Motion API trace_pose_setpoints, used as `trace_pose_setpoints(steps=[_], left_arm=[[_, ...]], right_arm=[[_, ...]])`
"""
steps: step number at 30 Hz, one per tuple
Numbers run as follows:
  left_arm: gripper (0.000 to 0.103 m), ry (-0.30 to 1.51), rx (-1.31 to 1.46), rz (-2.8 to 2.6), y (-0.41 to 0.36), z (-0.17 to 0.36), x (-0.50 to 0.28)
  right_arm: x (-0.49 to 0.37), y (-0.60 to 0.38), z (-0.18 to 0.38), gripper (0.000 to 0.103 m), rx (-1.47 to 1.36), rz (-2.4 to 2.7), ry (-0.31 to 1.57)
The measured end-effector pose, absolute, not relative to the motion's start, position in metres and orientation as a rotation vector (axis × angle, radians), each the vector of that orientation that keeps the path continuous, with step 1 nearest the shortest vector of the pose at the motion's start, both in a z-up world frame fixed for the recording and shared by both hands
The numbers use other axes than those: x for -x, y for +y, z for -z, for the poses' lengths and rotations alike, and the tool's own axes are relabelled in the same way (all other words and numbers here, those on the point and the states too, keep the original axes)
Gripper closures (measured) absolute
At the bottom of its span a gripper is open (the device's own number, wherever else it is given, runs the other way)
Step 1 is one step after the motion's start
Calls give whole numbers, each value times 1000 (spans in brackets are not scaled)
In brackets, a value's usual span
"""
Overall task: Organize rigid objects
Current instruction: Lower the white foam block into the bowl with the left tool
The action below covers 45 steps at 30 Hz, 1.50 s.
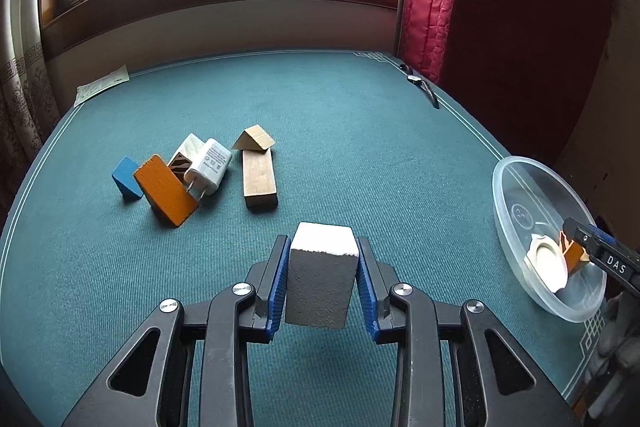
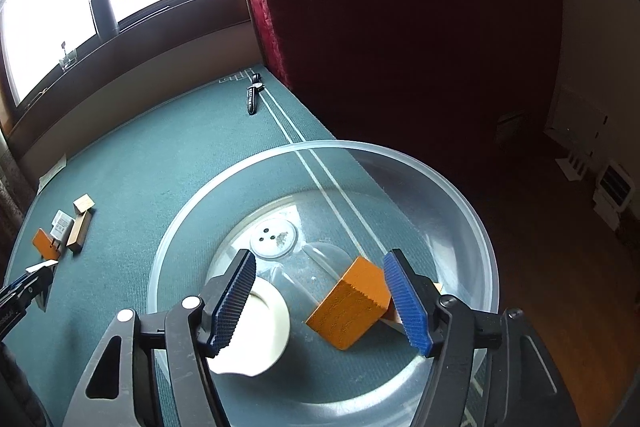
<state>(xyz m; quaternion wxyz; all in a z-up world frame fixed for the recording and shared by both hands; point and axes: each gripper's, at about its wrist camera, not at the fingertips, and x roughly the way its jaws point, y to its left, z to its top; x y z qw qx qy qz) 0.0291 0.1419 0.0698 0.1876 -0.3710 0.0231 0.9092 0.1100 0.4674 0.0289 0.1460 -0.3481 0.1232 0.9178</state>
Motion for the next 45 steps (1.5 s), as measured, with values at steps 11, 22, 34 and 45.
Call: trace_pose_setpoints(steps=[11,22,34,45], left_arm=[[70,120,993,-2477,184,-83,-37],[70,169,919,-2383,236,-101,-45],[70,187,894,-2253,290,-102,-50],[70,207,923,-2176,310,-89,-51]], right_arm=[[-117,481,-29,29,976,-2619,333],[-123,498,-27,28,935,-2588,413],[-125,511,-24,28,906,-2540,454],[-126,516,-24,28,897,-2547,470]])
